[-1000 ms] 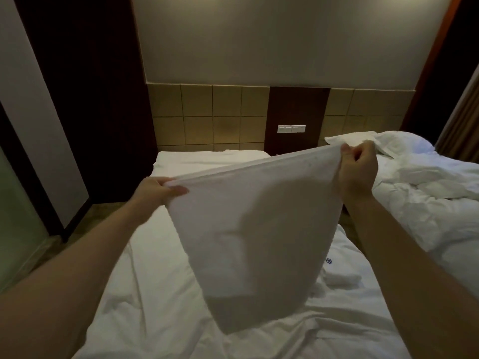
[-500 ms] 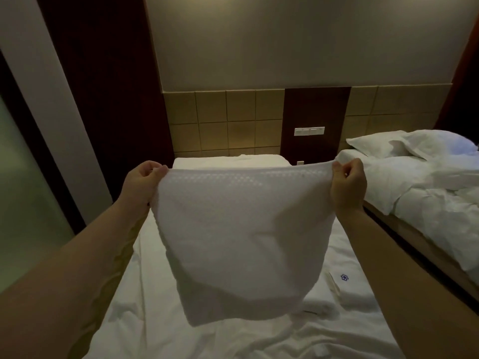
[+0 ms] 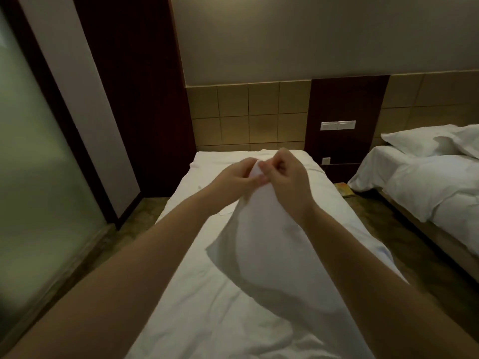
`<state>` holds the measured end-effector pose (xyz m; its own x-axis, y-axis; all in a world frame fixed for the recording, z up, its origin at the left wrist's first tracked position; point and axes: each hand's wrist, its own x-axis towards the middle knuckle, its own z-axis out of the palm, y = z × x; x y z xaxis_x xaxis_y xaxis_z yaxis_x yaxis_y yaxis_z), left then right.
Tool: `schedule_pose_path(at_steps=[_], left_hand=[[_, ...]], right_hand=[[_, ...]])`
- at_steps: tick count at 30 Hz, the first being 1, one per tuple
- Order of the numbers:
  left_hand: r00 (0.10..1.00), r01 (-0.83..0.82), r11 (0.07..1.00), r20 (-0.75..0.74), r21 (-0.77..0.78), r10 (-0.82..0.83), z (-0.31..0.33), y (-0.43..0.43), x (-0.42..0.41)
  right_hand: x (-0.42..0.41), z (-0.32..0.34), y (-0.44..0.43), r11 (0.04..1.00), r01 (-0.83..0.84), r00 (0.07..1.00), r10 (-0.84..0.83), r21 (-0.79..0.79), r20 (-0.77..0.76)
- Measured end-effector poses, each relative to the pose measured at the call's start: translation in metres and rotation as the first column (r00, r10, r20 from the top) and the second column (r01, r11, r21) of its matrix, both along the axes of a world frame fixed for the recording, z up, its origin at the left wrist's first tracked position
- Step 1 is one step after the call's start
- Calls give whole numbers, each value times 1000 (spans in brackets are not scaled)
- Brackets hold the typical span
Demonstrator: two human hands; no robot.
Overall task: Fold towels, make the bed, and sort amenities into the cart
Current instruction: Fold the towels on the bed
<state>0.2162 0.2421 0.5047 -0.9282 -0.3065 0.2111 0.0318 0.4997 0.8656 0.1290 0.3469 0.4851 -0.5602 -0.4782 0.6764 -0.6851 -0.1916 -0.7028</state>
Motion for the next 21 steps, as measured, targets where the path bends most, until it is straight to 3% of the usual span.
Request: schedule_pose_path(at_steps=[3, 6, 9, 11, 15, 21], left_hand=[[999, -45, 999, -22, -25, 44, -3, 23, -16], [991, -134, 989, -31, -54, 133, -13, 41, -32], [975, -216, 975, -57, -46, 213, -20, 45, -42], [970, -237, 970, -63, -58, 234, -22, 43, -45], [952, -299, 949, -94, -99, 290, -15, 29, -45], [942, -328, 934, -122, -140, 313, -1, -14, -34]], right_hand=[[-16, -1, 23, 997, 2, 996, -9, 77, 92], [-36, -20, 49, 978, -108, 956, 53, 176, 288], [-54, -56, 71, 882, -248, 918, 82, 400, 389], [-60, -76, 81, 834, -271, 914, 67, 480, 400], [-60, -98, 86, 836, -296, 907, 94, 463, 411], [-38, -116, 69, 901, -161, 973, 77, 403, 218]])
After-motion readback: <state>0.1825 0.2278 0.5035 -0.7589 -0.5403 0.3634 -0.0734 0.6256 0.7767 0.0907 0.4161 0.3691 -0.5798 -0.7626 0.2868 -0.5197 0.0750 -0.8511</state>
